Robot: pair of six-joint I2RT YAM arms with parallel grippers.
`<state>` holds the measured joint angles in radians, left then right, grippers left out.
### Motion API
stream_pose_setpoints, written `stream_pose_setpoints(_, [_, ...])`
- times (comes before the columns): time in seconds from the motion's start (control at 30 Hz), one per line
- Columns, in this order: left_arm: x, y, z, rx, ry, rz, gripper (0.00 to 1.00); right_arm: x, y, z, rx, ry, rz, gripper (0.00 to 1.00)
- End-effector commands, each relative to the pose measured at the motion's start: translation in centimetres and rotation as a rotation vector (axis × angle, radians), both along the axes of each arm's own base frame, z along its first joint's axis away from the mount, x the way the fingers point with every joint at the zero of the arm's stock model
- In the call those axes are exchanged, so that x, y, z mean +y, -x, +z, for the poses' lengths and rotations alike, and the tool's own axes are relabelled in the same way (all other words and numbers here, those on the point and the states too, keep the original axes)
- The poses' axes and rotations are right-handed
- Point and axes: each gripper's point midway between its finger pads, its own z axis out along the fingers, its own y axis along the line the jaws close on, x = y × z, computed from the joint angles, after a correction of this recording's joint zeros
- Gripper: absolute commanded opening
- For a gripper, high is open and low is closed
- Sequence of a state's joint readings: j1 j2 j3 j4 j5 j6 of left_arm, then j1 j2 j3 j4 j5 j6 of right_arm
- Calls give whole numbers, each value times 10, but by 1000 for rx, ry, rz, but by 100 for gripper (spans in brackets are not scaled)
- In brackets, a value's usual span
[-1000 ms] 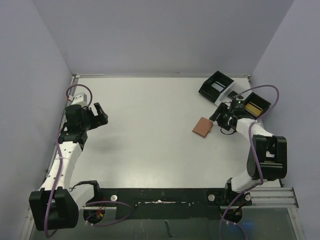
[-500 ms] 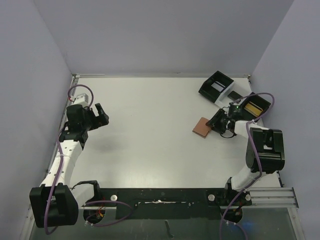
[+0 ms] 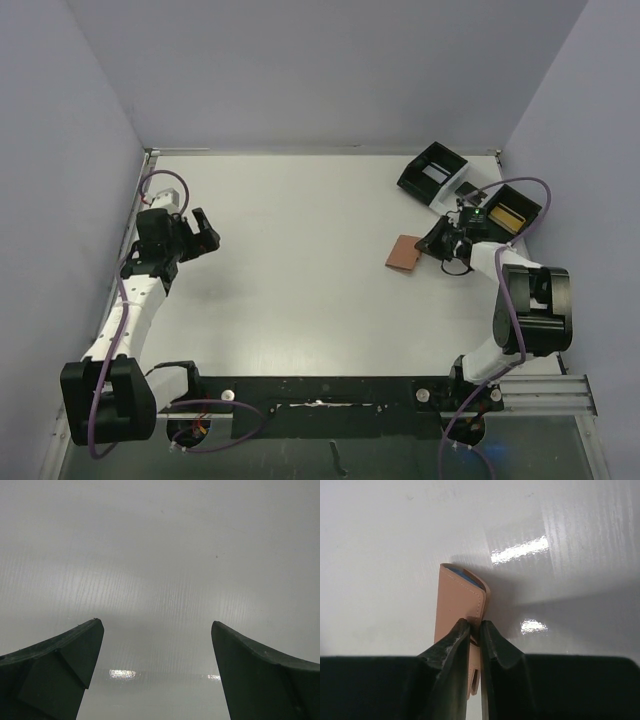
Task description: Take the credit cards out of the card holder
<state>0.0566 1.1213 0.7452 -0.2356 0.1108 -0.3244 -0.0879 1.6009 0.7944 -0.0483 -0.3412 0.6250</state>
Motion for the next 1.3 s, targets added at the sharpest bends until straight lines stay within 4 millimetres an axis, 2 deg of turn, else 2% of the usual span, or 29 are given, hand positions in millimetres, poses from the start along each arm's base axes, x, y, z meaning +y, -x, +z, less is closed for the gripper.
stream_pose_setpoints(0.0, [-1,-13,18,-46,20,-6,90,6,-4,23,-69,135,94,9])
stream_pose_setpoints(0.33, [-1,-13,16,-30,26,-4,90,48,16,51,-111,385,231,9])
stream_pose_setpoints(0.7, [8,-11,20,-31,5,53,90,102,77,61,-29,681,347,8])
stream_pose_setpoints(0.77, [12,-10,22,-35,-4,75,90,116,87,65,-40,720,374,8])
stream_pose_setpoints(0.9, [24,-7,27,-45,-42,132,90,132,101,71,-26,810,395,8])
stream_pose_setpoints(1.17, [61,5,40,-65,-108,323,90,174,117,52,9,979,501,8])
stream_pose_setpoints(1.27, [69,8,42,-68,-108,364,90,202,120,51,-12,981,547,11])
